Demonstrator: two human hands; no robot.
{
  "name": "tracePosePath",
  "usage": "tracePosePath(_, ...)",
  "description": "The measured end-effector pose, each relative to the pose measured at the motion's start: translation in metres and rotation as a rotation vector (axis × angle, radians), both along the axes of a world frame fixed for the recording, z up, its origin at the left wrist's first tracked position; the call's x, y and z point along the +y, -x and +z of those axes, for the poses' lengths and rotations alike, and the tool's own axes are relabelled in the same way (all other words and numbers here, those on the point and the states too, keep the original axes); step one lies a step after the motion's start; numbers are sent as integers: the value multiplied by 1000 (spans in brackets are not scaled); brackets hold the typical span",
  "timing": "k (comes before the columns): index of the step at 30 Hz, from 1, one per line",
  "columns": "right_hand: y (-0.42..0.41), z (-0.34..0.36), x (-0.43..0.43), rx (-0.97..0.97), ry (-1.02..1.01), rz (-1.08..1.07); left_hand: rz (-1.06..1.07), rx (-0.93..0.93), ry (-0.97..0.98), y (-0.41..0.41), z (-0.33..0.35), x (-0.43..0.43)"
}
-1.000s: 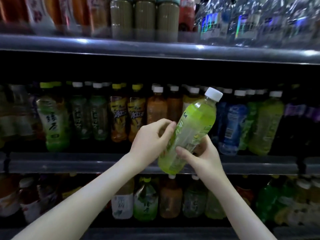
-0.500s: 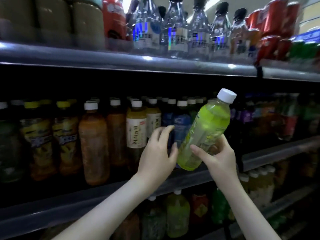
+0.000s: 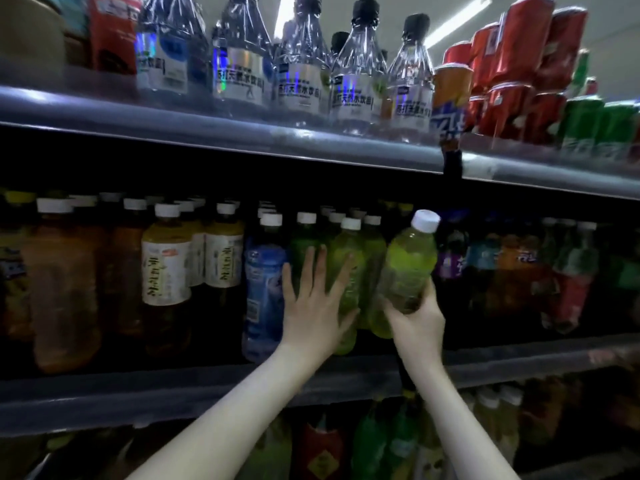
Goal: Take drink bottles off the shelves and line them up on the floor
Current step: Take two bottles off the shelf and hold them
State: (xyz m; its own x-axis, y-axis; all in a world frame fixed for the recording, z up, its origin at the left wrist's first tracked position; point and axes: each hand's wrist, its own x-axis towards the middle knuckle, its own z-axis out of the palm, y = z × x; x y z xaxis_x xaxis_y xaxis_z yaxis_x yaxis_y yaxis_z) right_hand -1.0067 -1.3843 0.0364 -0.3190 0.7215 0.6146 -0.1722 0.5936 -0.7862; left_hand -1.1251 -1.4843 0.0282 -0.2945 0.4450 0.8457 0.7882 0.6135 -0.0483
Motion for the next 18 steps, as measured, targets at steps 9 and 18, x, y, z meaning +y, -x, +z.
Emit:
tracePosePath(9,25,-13,24,-345,-11,98,17,-42,50,2,0,4)
tracePosePath(18,15,-66,-71,-168,-313,-165,-269,-59,13,-19,-39,-66)
